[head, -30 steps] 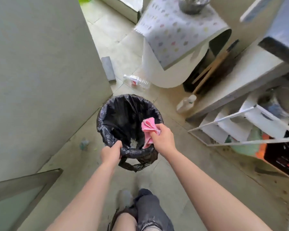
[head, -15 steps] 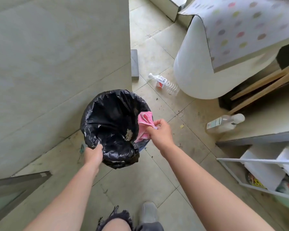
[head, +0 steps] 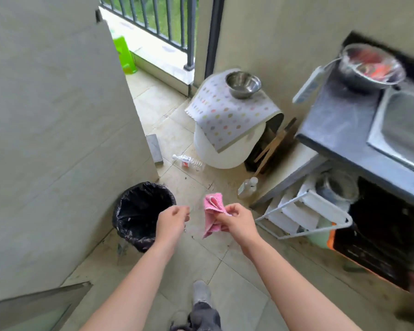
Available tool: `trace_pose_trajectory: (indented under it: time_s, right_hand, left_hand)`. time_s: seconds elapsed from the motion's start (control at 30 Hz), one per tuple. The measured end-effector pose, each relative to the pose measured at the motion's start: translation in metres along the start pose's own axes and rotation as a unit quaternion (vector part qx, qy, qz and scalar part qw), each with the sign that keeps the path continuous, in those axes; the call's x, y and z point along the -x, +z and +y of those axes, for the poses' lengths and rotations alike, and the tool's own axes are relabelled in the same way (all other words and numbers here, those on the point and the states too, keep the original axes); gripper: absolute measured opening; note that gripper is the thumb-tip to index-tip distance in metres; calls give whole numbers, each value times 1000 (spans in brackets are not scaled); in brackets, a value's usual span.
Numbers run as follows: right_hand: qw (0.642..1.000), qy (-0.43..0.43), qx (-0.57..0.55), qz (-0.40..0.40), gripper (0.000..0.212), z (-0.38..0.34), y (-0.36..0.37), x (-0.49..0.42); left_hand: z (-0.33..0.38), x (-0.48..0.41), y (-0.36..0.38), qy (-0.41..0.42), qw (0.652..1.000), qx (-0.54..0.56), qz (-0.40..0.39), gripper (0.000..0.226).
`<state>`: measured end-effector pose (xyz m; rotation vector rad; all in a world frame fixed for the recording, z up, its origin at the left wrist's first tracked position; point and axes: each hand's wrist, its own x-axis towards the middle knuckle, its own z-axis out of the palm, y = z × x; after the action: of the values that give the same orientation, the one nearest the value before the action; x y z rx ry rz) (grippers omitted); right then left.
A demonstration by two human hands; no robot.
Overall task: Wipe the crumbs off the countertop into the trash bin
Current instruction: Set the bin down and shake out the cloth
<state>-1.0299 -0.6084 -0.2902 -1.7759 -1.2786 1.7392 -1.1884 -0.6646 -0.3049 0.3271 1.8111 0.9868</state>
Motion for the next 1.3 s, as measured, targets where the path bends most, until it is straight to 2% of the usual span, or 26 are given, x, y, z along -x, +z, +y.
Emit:
trace_pose_trajectory:
  time_s: [0.17, 0.27, 0.33, 0.5, 0.7, 0.77, 0.83, 0.9, 1.03, 1.2, 1.3]
  right_hand:
    - [995, -39, -20, 88, 15, -20, -103, 116]
    - [989, -65, -38, 127, 20, -17, -157, 161]
    - [985, -81, -57, 142, 23, -10, -197, 188]
    - [972, -103, -148, 154, 33, 18, -312, 251]
    - [954, -130, -204, 178, 40, 67, -449, 302]
    - [951, -143, -217, 170, 37, 82, -500, 319]
    - [948, -164, -217, 164, 29, 92, -548, 333]
    - [940, -185, -224, 178, 33, 99, -597, 343]
    - [908, -164, -286, 258, 32, 108, -675, 338]
    - [859, -103, -338, 371, 23, 102, -773, 291]
    - [837, -81, -322, 435, 20, 87, -838, 263]
  left_hand:
    - [62, 124, 66, 22, 986, -5, -166, 16]
    - [74, 172, 112, 31, 963, -37, -264, 20]
    - [76, 200, 146, 48, 950, -55, -302, 16]
    - [82, 268, 258, 110, 900, -130, -400, 19]
    - [71, 357, 407, 136, 823, -184, -520, 14]
    - [71, 389, 457, 127, 806, -185, -548, 15]
    - [73, 416, 503, 113, 790, -182, -574, 20]
    - [78, 438, 553, 102, 777, -185, -593, 22]
    - [95, 462, 633, 99, 767, -207, -599, 18]
    - [134, 469, 734, 111, 797, -191, -562, 10]
    - [168, 459, 799, 113, 821, -160, -536, 8]
